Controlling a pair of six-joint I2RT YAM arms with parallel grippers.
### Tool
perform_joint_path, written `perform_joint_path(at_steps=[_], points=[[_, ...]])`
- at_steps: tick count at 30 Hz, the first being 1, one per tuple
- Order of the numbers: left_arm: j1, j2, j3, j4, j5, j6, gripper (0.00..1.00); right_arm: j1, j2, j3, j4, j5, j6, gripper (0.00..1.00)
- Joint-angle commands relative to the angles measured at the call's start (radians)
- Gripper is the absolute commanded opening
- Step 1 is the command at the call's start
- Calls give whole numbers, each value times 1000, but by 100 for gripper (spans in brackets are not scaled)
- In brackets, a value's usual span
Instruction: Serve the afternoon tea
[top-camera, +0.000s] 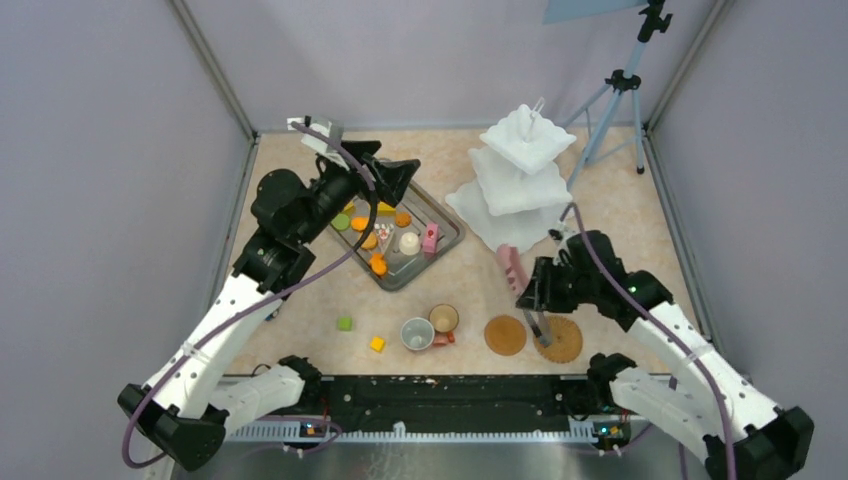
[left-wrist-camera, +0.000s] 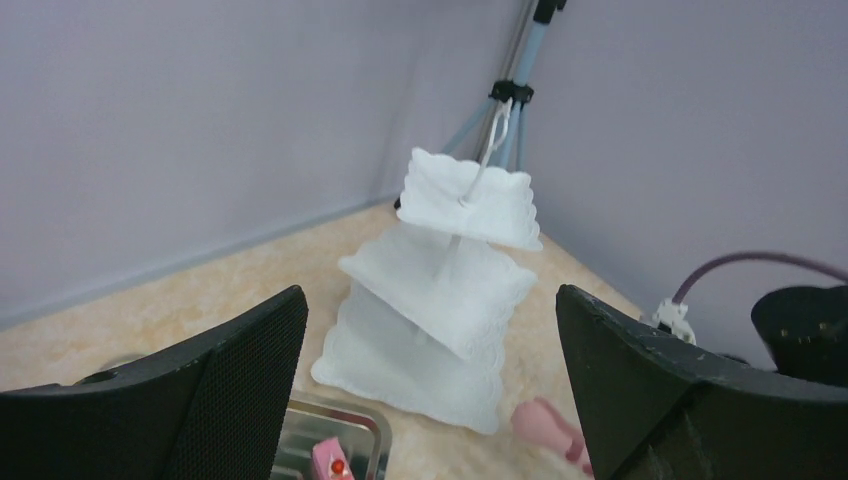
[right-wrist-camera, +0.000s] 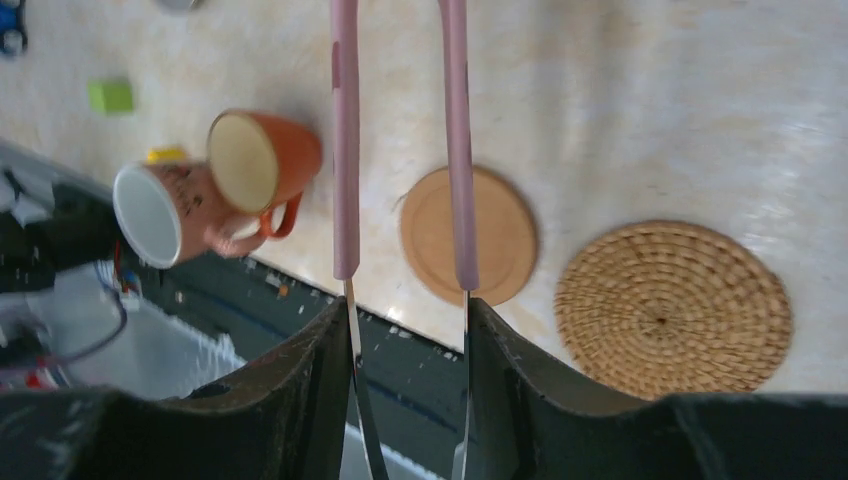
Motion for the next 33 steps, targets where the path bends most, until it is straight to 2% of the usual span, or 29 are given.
perform_joint_path(at_steps=[1,5,10,14,23,33], points=[[4,-7,44,108,-94,17,99,261,99,168,33,123,21,38],[2,-54,-24,113,-207,133,99,446,244,265,54,239,79,40],[2,-146,-129,149,-325,235,99,554,463,388,102,318,156,40],[0,-208,-157,152,-352,268,99,569,608,492,98,379,186,41],[0,-301,-211,199,-417,326,99,571,875,705,29,409,190,43],[0,-335,-233,220,-427,315,99,582,994,821,-65,474,199,45]])
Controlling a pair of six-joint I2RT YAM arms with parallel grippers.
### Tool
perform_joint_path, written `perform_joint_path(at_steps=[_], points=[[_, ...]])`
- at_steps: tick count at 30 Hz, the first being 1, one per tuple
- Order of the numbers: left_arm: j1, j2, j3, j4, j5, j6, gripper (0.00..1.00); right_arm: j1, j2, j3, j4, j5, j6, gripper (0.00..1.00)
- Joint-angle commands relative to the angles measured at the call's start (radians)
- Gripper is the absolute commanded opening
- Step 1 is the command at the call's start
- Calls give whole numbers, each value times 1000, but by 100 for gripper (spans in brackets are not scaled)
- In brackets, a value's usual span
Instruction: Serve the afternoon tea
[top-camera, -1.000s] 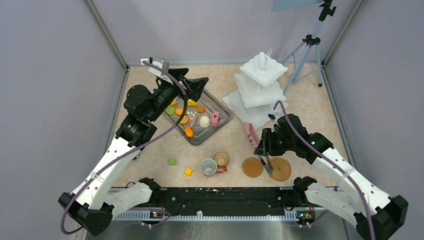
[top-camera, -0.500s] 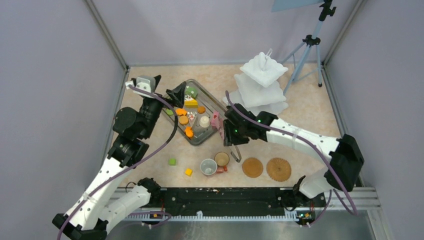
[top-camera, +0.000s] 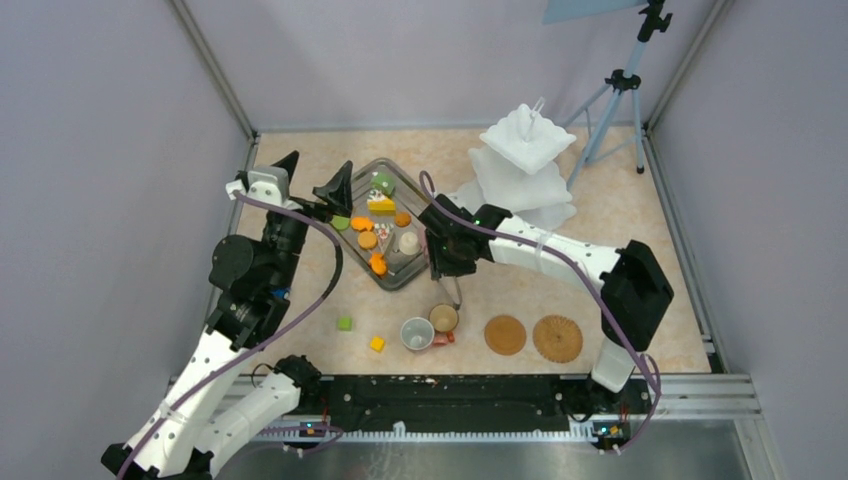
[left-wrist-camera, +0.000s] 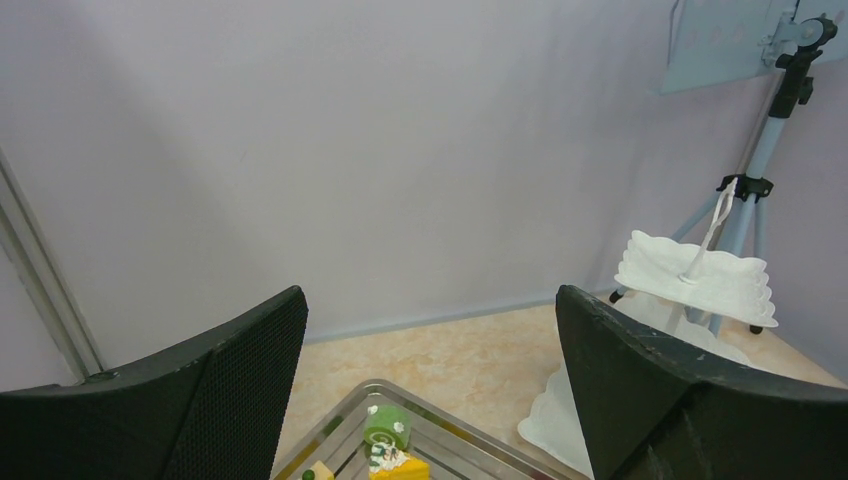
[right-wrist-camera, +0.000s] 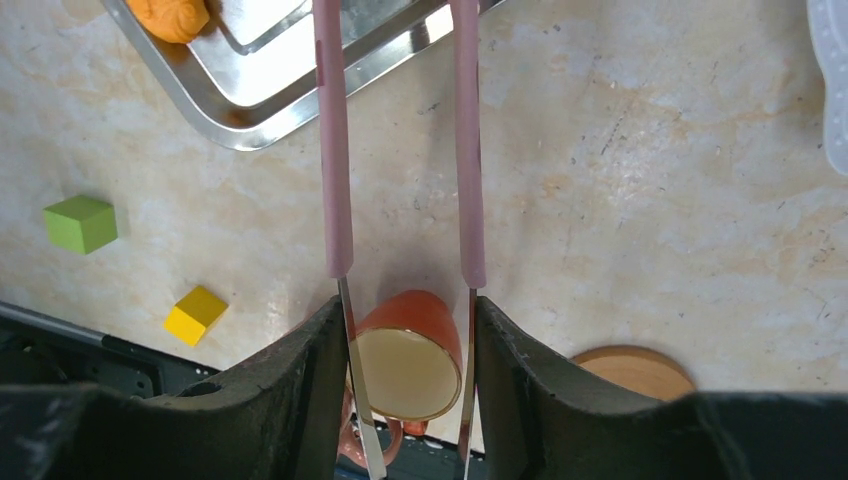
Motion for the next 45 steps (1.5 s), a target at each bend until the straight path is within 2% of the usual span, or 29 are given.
perform_joint_path(at_steps=[1,26,38,45], points=[[0,-19,-16,60,-14,3,99,20,19,72,-60,61,18,45],[-1,-30,-16,59,-1,-18,99,38,153,159,-64,105,26,49],[0,-29,-19,60,4,-21,99,51,179,183,-122,178,36,45],[-1,-24,-18,61,10,-24,99,51,189,181,-124,188,29,47]])
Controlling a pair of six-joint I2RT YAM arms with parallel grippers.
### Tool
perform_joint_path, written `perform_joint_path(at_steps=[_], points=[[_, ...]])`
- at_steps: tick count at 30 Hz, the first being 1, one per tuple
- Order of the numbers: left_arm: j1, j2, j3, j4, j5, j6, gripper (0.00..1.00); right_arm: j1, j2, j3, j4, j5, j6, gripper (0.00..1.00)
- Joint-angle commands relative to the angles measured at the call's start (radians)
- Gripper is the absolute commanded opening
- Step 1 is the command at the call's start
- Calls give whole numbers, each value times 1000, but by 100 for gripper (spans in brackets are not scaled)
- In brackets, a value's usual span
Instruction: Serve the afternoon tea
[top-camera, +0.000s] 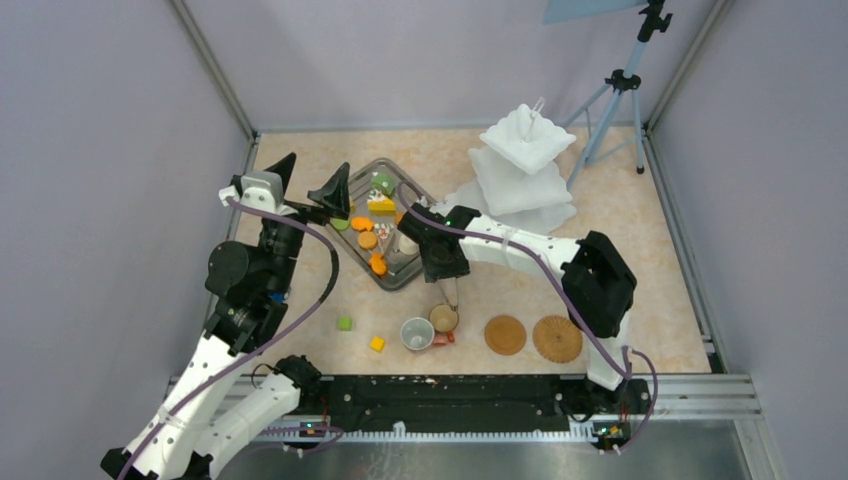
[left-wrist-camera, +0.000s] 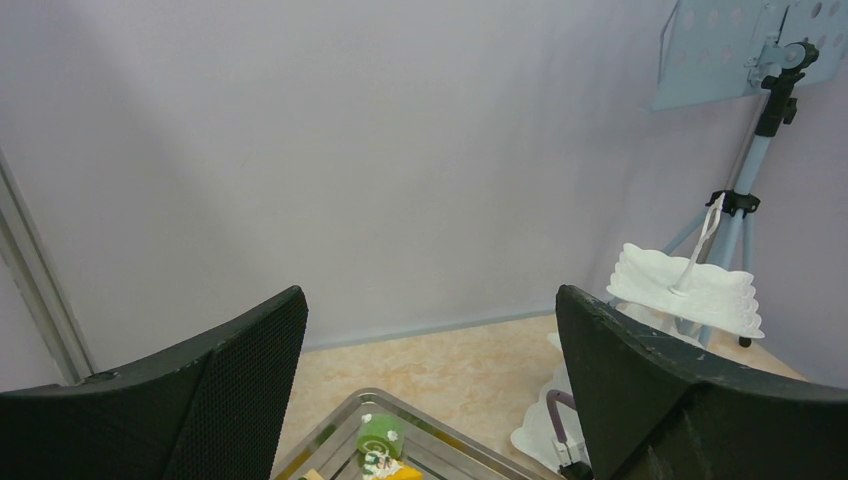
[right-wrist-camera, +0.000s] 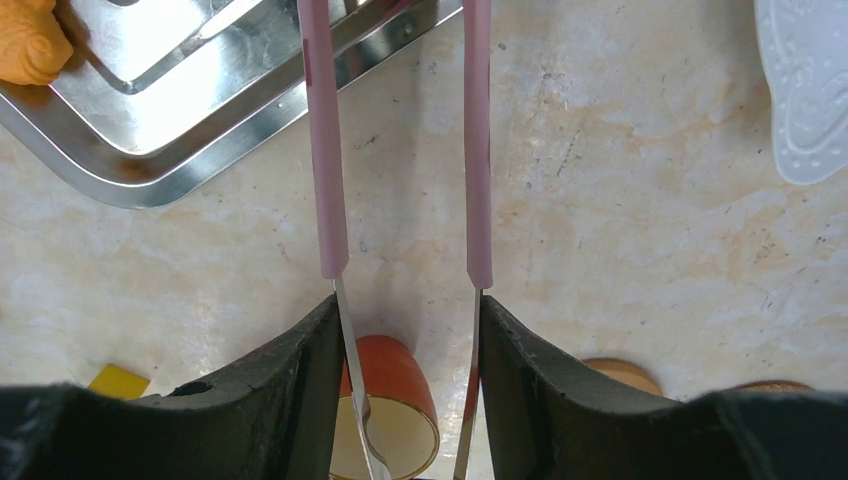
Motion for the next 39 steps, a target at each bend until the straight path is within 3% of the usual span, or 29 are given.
perform_joint_path(at_steps=[1,16,21,24,33,39], points=[[-1,-4,-5,48,8,-10,99,13,16,49,-9,43,7,47],[-1,-3,-5,46,11,-12,99,14,49,65,15,35,-14,46],[0,-1,-5,46,9,-10,99,13,36,63,16,56,-22,38],[0,-2,-6,45,9,-10,99,13,18,57,17,70,-34,28],[0,14,-5,44,16,-13,99,29,-172,-46,62,125,-129,25],[1,27,-5,41,24,-19,99,33,-449,-278,57,95,-156,25]])
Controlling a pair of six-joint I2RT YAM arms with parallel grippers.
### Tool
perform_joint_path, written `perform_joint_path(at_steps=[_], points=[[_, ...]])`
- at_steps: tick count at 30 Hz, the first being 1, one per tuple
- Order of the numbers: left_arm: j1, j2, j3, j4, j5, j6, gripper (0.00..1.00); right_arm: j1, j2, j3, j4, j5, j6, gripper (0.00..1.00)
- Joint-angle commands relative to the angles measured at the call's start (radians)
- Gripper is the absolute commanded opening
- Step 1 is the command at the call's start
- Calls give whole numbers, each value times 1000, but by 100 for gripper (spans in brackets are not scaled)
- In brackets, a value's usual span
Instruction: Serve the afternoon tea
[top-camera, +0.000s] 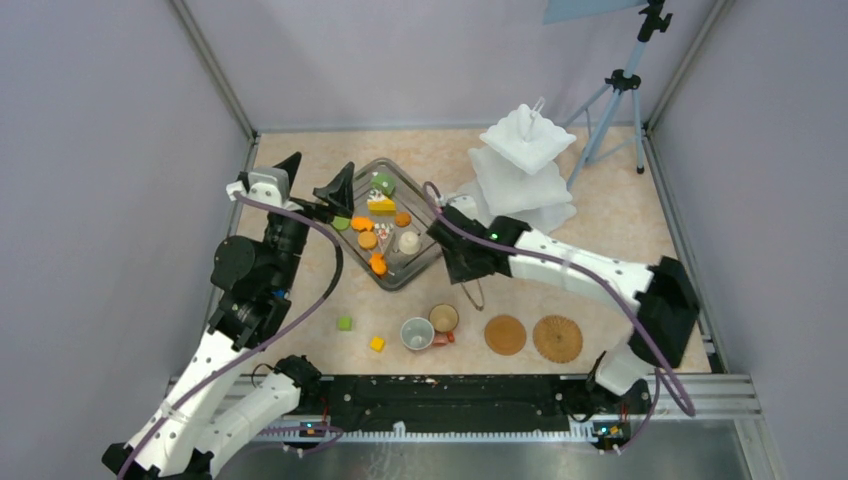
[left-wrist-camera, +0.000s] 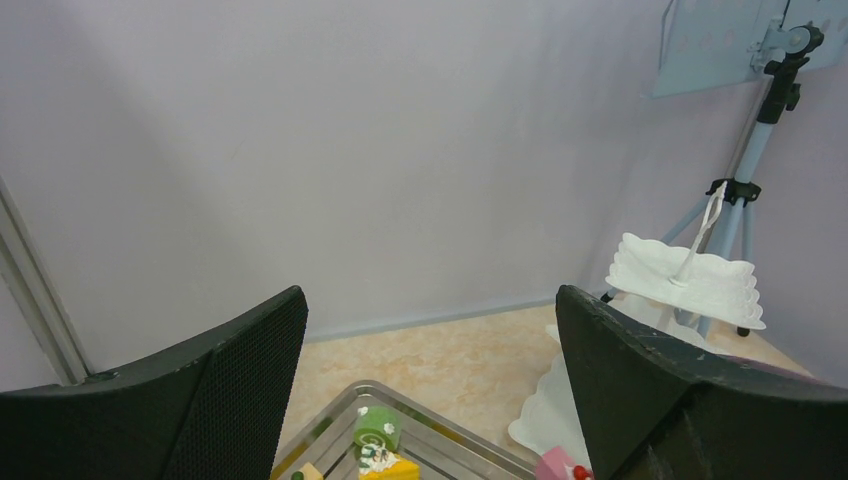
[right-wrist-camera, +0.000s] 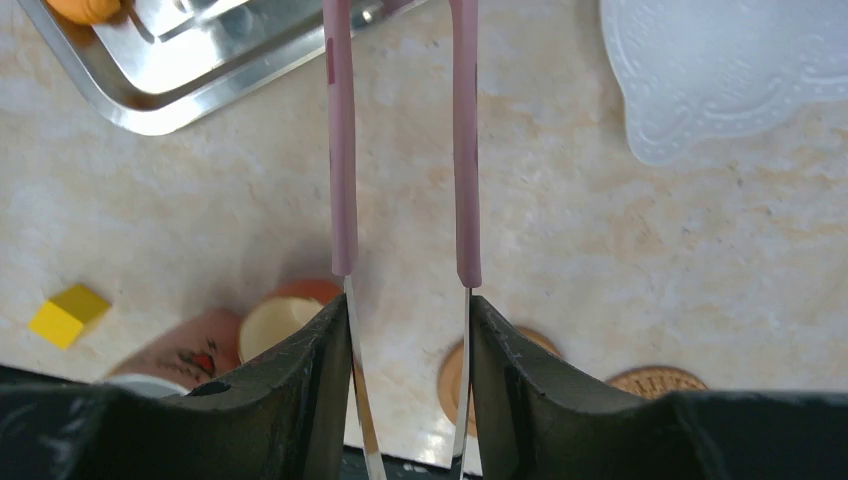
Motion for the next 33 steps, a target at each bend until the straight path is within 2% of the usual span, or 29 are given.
perform_joint_path(at_steps=[1,6,11,13,15,18,21,27,33], points=[[0,10,-4,39,23,-13,99,10,-258,-173,-11,-3,-27,25],[-1,21,1,33,41,-24,99,10,-521,-421,-48,-28,65,25],[-2,46,3,29,58,-50,99,-16,-701,-554,-69,67,177,24],[-2,54,3,28,62,-58,99,-76,-737,-576,-55,98,185,24],[-2,61,2,29,65,-62,99,-207,-759,-600,8,18,139,23],[-2,69,-1,30,61,-60,99,-383,-764,-629,120,-77,60,22],[-6,69,-5,33,51,-53,99,-480,-730,-634,181,-88,-3,22],[-11,67,-5,35,52,-48,99,-595,-656,-630,299,-88,-128,22],[-11,61,-5,35,61,-51,99,-680,-580,-626,449,-180,-230,22]])
